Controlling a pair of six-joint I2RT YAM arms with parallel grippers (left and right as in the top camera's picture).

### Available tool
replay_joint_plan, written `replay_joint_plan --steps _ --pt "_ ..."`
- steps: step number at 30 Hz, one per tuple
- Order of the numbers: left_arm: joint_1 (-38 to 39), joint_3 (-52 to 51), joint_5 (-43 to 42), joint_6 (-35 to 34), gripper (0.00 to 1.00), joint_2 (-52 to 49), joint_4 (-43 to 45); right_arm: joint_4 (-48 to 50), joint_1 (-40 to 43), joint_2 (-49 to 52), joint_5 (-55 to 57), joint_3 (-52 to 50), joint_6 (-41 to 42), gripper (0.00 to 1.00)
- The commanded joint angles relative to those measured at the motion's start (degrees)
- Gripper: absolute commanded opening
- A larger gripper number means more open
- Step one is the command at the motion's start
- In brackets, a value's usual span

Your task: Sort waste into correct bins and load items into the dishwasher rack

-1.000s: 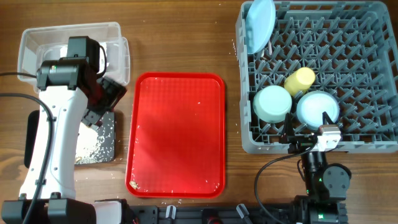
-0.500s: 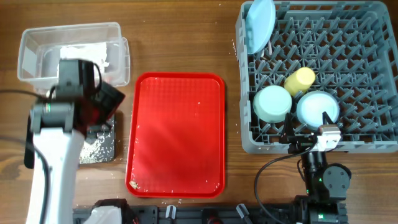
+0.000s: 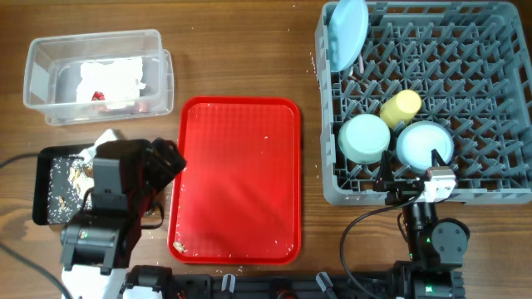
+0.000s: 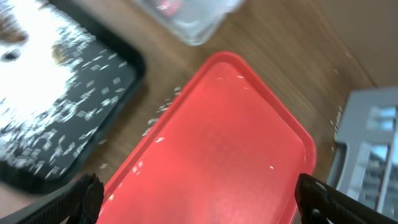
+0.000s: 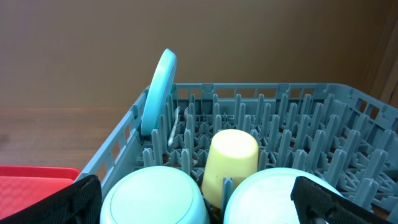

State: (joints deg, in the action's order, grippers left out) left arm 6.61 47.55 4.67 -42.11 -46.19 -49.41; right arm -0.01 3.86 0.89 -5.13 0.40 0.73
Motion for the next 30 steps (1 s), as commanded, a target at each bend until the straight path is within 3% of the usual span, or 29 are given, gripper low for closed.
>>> replay_joint_plan --steps 1,10,20,30 --pt "2.7 -0.6 0.6 5.5 1.00 -2.3 3.3 0.2 0.2 -0.7 0.4 -0.1 -0.7 1.00" --pt "5.6 -0.6 0.3 5.6 1.00 -7.0 10.6 0.2 0.2 -0.7 0.3 -0.1 -0.7 1.00" --pt "5.6 -0.6 1.4 17.5 1.00 -7.0 10.6 0.2 0.2 -0.7 0.3 -0.1 -0.7 1.00" --pt "5.6 -0.6 1.4 18.6 1.00 -6.8 9.6 0.2 0.2 -0.7 0.4 -0.1 -0.7 1.00"
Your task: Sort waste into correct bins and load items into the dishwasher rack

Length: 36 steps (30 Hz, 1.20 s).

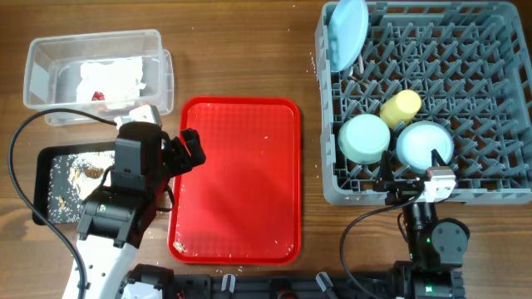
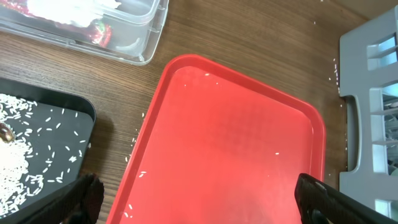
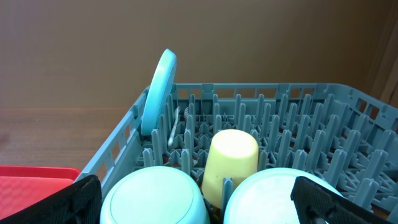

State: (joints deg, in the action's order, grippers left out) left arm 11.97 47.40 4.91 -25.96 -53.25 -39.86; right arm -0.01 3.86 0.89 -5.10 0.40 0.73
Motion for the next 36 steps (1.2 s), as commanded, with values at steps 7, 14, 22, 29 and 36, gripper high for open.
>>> replay_joint_plan --steps 7,14,22,29,36 --pt "0.2 -3.0 1.2 6.3 1.00 7.1 -0.8 0.2 0.2 -0.7 0.3 -0.1 -0.7 1.00" --pt "0.2 -11.9 1.2 7.8 1.00 22.2 2.2 0.2 0.2 -0.7 0.3 -0.1 -0.7 1.00" --pt "0.2 -16.5 1.1 7.7 1.00 28.8 5.6 0.2 0.2 -0.7 0.3 -0.1 -0.7 1.00" --pt "-2.3 -22.6 -0.9 7.8 1.00 34.5 11.6 0.2 0.2 -0.7 0.3 -0.1 -0.7 1.00" --pt "-6.6 -30.4 -7.2 8.0 1.00 41.9 19.1 0.2 0.2 -0.7 0.3 -0.1 -0.7 1.00"
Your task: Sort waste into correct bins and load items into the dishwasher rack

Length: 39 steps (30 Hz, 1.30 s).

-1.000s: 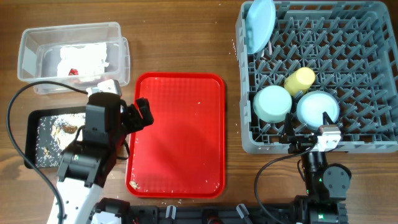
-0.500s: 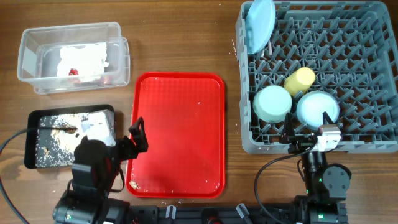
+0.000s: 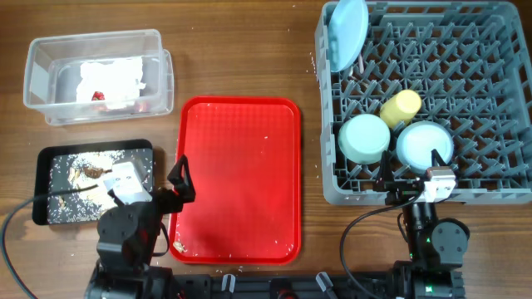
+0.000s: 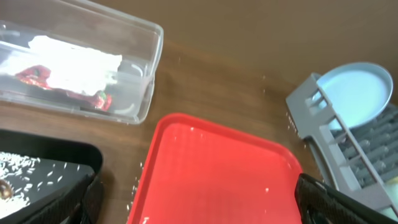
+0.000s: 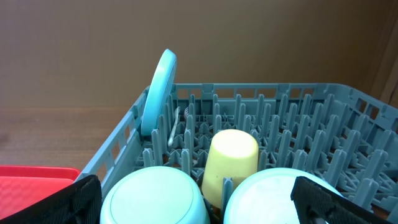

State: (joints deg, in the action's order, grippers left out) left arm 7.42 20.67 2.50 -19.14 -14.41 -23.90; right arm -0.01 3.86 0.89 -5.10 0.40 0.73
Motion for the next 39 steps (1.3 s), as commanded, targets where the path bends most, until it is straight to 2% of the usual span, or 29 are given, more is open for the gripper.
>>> replay_joint_plan --steps 1,4,14,26,34,39 --pt "-2.7 -4.9 -6.5 2.6 1.00 4.0 4.9 0.2 0.2 -0.7 0.3 -0.1 -0.7 1.00" --pt "-4.6 -7.3 -9.1 5.5 1.00 7.0 7.0 0.2 0.2 -0.7 0.3 -0.1 -0.7 1.00" --pt "-7.9 -12.7 -9.1 5.4 1.00 13.1 9.1 0.2 0.2 -0.7 0.3 -0.1 -0.7 1.00" --pt "-8.0 -20.3 -11.7 5.4 1.00 14.3 24.2 0.2 0.2 -0.7 0.3 -0.1 -0.7 1.00" --pt "-8.8 -20.3 -11.4 5.4 1.00 14.3 24.5 0.2 0.2 -0.7 0.3 -0.1 -0.7 1.00" --pt "-9.7 -20.3 -11.5 5.4 1.00 14.3 20.2 0.2 0.2 -0.7 0.3 -0.1 -0.7 1.00"
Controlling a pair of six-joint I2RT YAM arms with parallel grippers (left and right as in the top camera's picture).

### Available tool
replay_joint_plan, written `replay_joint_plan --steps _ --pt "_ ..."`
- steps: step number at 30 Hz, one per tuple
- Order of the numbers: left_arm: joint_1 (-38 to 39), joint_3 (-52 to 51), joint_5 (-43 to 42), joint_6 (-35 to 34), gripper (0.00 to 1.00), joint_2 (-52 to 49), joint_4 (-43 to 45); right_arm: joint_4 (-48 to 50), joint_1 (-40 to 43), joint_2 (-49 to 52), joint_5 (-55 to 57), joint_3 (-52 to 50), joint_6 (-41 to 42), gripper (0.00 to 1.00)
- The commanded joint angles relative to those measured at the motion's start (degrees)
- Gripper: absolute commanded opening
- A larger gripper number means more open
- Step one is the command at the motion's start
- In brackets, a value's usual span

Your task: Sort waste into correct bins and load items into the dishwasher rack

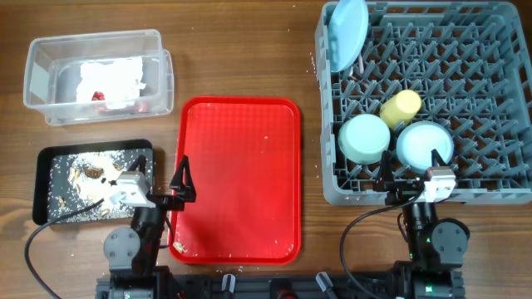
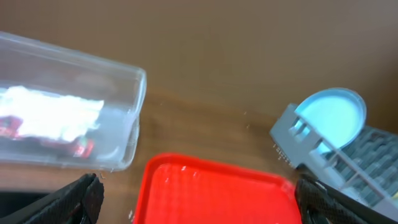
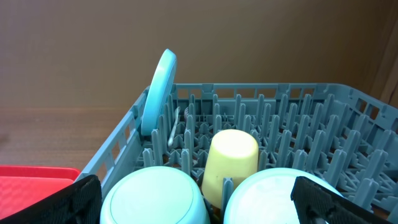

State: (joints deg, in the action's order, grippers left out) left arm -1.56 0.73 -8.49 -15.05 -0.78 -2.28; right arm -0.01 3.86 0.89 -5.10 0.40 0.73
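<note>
The red tray (image 1: 237, 178) lies bare except for a few crumbs, and its far edge (image 2: 211, 186) shows in the left wrist view. My left gripper (image 1: 162, 178) stands open and empty at the tray's left edge, near the table's front; its fingers (image 2: 81, 199) frame the tray. The grey dish rack (image 1: 465, 83) holds an upright blue plate (image 1: 347, 33), a yellow cup (image 1: 400, 106) and two pale blue bowls (image 1: 364, 137). My right gripper (image 1: 413, 181) is open at the rack's near wall, facing the bowls (image 3: 155, 196) and cup (image 3: 233, 158).
A clear bin (image 1: 98, 75) with white paper and red scraps sits at the back left. A black tray (image 1: 58, 203) scattered with rice and food bits lies left of the red tray. Cables run along the table's front edge.
My left arm has drawn back a little and settled at the front edge. Its camera now looks higher, across the tray's far edge to the bin and plate. The right arm is unchanged.
My left gripper was open over the gap between the black tray and the red tray. Then it reached farther back, toward the clear bin. After that it was back near the front edge, where it now rests, empty throughout. The right arm never moved.
</note>
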Motion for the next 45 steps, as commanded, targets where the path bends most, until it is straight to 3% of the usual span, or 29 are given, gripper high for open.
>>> replay_joint_plan --steps 1,45 --pt "-0.7 -0.4 -0.5 1.4 1.00 0.6 -1.4 0.2 0.2 -0.7 0.3 -0.1 -0.7 1.00" --pt "-0.7 -0.4 0.4 1.2 1.00 0.6 -1.4 0.2 0.2 -0.7 0.3 -0.1 -0.7 1.00"
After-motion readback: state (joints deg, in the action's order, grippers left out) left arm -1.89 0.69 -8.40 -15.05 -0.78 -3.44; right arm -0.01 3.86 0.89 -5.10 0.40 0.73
